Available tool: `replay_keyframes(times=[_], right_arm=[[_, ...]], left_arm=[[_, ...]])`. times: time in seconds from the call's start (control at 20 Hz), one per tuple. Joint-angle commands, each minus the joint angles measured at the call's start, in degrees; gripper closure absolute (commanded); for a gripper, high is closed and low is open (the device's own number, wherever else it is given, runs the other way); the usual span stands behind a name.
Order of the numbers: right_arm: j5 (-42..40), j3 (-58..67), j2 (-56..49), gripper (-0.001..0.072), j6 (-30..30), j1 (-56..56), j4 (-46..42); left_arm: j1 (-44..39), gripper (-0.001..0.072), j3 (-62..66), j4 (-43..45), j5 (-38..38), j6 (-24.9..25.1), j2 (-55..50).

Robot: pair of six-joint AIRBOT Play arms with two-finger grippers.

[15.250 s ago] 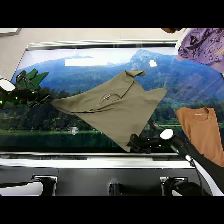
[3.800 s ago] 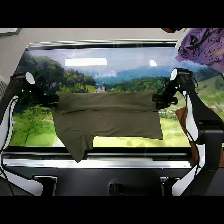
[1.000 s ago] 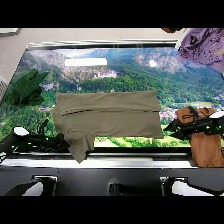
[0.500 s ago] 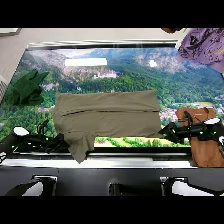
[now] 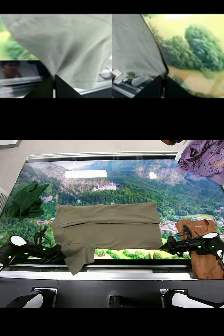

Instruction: Fold the clothes and pants, and hang the long-sleeved shirts on hangers.

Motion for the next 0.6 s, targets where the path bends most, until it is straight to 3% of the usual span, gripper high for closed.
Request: replay_keyframes(times=[0.0, 0.2, 0.35, 0.55], right_arm=[[3.6, 0.0, 4.2, 0.0685, 2.1, 0.0, -1.8], [7.4, 0.0, 15.0, 0.0686, 7.7, 0.0, -8.3], [7.3, 0.0, 20.5, 0.0687, 8.5, 0.5, -8.4], [1.5, 2.9, 19.1, 0.0687, 8.9, 9.9, -10.2]], left_arm=[[0.0, 0.0693, 3.9, 9.8, -5.5, -7.2, 5.4], [0.0, 0.0693, 4.4, 10.4, -10.7, -10.9, 13.4], [-0.1, 0.0694, 5.2, 10.6, -9.2, -11.3, 15.5], [-0.1, 0.0694, 10.5, 10.5, -3.9, -8.8, 10.4]])
